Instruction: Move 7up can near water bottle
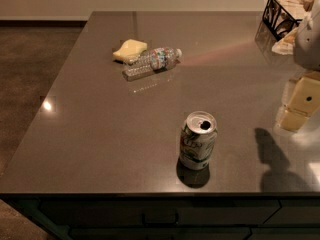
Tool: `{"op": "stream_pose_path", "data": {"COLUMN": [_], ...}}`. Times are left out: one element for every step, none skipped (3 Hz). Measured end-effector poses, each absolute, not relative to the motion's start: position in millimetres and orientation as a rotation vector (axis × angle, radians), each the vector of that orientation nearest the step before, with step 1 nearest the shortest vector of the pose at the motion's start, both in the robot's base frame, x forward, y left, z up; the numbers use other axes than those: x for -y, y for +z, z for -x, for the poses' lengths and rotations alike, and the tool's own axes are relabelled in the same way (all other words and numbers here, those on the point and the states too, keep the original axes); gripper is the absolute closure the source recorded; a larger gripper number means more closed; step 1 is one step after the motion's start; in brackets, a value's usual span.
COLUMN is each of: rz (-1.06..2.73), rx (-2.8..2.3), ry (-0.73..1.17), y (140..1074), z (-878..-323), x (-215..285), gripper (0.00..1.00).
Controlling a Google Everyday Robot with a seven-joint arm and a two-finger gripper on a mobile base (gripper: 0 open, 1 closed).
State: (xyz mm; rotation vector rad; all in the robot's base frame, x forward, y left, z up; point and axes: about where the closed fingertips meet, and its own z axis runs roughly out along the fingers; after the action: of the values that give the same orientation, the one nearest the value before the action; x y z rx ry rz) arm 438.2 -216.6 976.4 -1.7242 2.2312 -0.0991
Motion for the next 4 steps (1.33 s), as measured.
{"op": "stream_pose_path", "data": {"rz": [1.724,1.738,1.775,1.869], "rx": [-2.231,-2.228,-2.186,-2.051], "ry": [-0.099,-0.071,-0.016,0.129], "y": [976,978,977,968], "z": [-438,-438,-430,-401], "x": [217,216,208,184], "gripper": [0.0,0.0,0.0,0.0]}}
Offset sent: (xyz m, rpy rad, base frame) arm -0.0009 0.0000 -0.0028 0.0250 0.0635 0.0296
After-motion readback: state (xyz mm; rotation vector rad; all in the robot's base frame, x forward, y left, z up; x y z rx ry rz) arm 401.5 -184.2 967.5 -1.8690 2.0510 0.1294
